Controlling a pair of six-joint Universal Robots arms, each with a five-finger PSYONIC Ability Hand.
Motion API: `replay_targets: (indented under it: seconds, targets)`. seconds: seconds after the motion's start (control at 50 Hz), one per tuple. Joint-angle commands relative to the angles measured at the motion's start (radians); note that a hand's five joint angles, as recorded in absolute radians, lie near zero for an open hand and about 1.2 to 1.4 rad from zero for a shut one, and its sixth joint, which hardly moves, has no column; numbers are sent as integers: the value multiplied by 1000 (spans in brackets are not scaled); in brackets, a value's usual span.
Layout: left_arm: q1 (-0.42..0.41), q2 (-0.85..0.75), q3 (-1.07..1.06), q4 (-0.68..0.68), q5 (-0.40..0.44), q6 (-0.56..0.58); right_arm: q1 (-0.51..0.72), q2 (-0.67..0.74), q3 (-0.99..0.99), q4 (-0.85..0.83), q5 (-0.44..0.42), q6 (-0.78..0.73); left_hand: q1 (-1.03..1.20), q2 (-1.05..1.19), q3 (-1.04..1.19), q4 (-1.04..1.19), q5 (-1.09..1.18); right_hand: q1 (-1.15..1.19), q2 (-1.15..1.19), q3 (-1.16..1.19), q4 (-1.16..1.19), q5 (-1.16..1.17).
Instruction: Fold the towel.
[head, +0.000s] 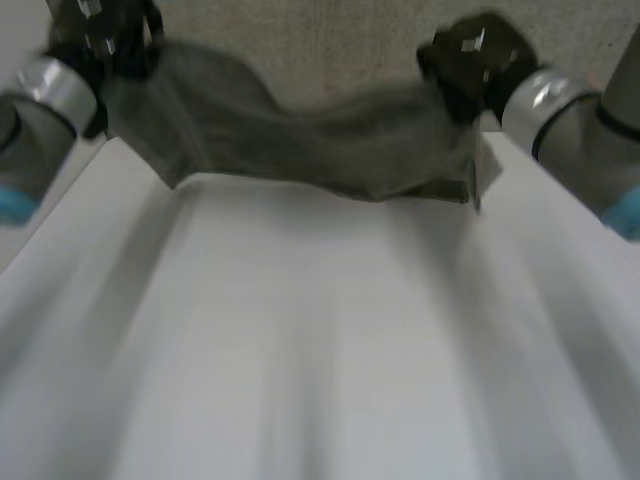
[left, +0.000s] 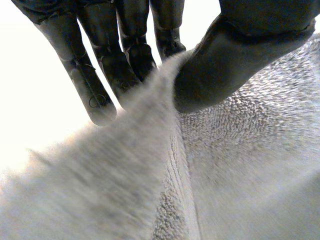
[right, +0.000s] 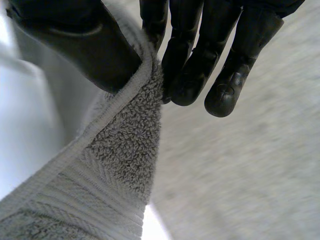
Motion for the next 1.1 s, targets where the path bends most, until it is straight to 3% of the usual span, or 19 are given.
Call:
replay_targets:
  seconds: [0.02, 0.06, 0.18, 0.28, 0.46, 0.62, 0.78, 0.8, 0.82, 0.86, 1.1]
  targets:
    - [74, 59, -378, 68, 123, 32, -47, -65, 274, 16, -63, -56, 84, 50, 48, 35, 60, 67, 87, 73, 58, 48]
    - [97, 76, -485, 108, 145, 70, -66, -84, 399, 11, -57, -93, 84, 50, 48, 35, 60, 67, 87, 73, 58, 48]
    - [133, 79, -570, 151, 151, 110, -80, -83, 518, -41, -52, -86, 84, 50, 48, 35, 60, 67, 87, 73, 58, 48]
    - [154, 65, -602, 156, 151, 110, -87, -51, 650, -192, -20, -58, 84, 50, 48, 35, 60, -172, -152, -166, -181, -190]
    - [156, 62, -622, 156, 152, 107, -89, -19, 733, -294, 113, 28, 84, 50, 48, 35, 60, -431, -411, -425, -440, -449]
    - [153, 62, -625, 157, 151, 107, -89, -31, 753, -288, 162, 62, 84, 50, 48, 35, 60, -599, -579, -592, -607, -617]
    - [156, 64, -627, 152, 149, 105, -110, -95, 754, -233, 210, 80, 84, 50, 48, 35, 60, -478, -459, -472, -487, -497]
    - [154, 65, -628, 148, 149, 107, -119, -115, 747, -208, 207, 83, 84, 50, 48, 35, 60, -327, -307, -321, -336, -345]
    - [154, 65, -628, 148, 149, 107, -120, -115, 746, -208, 207, 83, 84, 50, 48, 35, 60, -326, -306, -320, -335, -344]
    - [153, 77, -639, 145, 149, 108, -133, -155, 734, -170, 187, 82, 84, 50, 48, 35, 60, 65, 85, 71, 56, 46]
    - [151, 226, -667, 126, 177, 105, -163, -302, 641, -12, 66, 68, 84, 50, 48, 35, 60, 67, 87, 73, 58, 48]
